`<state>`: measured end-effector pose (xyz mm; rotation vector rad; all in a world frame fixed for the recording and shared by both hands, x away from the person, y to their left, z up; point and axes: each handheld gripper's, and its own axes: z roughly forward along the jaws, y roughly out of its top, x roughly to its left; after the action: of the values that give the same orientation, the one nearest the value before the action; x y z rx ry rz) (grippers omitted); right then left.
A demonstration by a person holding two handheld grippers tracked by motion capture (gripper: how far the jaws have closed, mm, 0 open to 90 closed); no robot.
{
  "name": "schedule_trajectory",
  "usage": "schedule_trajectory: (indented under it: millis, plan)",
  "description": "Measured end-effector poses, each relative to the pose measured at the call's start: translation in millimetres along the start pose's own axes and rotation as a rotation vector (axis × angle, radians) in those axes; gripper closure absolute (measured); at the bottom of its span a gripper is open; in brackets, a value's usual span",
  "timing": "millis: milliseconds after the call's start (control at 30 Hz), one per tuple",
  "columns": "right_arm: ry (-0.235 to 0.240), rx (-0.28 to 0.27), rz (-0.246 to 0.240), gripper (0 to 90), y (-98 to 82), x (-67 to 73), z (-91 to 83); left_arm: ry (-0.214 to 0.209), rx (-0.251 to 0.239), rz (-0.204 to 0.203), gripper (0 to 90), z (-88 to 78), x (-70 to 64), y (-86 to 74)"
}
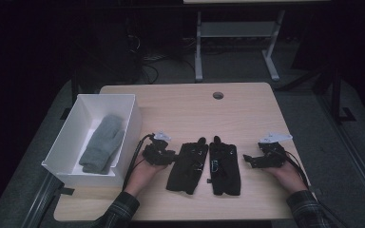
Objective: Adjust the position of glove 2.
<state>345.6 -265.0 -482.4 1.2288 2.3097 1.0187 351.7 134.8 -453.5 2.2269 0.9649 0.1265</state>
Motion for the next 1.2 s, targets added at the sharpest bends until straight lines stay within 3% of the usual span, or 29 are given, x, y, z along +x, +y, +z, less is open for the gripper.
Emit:
schedule_trajectory:
  millis: [167,300,433,467,567,633,733,833,933,1200]
  plan:
    - [0.0,0.001,-0.001,15.1,0.0,-0.1,-0.1,0.01,0.024,0.013,69.6,7.6,-5.6,-0.5]
    - [0.005,0.004,-0.007,13.5,0.3,0.2,0.1,-0.002,0.029,0.024,78.2,9.4,-7.5,-0.9]
    - [0.009,0.003,-0.011,13.8,0.6,0.5,0.7,-0.007,0.03,0.018,84.2,9.3,-7.6,-0.1]
    - [0.009,0.005,-0.011,15.0,0.7,0.4,0.4,-0.017,0.025,-0.006,85.0,9.0,-6.1,0.1]
    - [0.023,0.016,-0.014,40.8,2.9,2.9,-5.1,-0.049,-0.003,-0.06,86.2,4.9,2.2,0.2]
    - [0.078,0.026,-0.018,58.9,3.0,4.9,-9.5,-0.058,-0.04,-0.089,86.5,0.0,6.4,0.7]
    - [0.184,0.049,-0.035,72.2,2.9,12.7,-11.6,-0.055,-0.075,-0.101,86.7,-8.5,10.8,1.7]
    - [0.253,0.068,-0.081,83.3,5.3,24.8,-11.6,-0.067,-0.117,-0.129,86.9,-15.5,14.6,2.8]
    - [0.324,0.077,-0.116,88.7,7.8,34.9,-11.8,-0.08,-0.145,-0.144,87.0,-20.0,17.5,4.3]
    - [0.374,0.084,-0.128,89.5,12.3,46.4,-6.9,-0.128,-0.196,-0.164,87.2,-25.5,14.7,9.2]
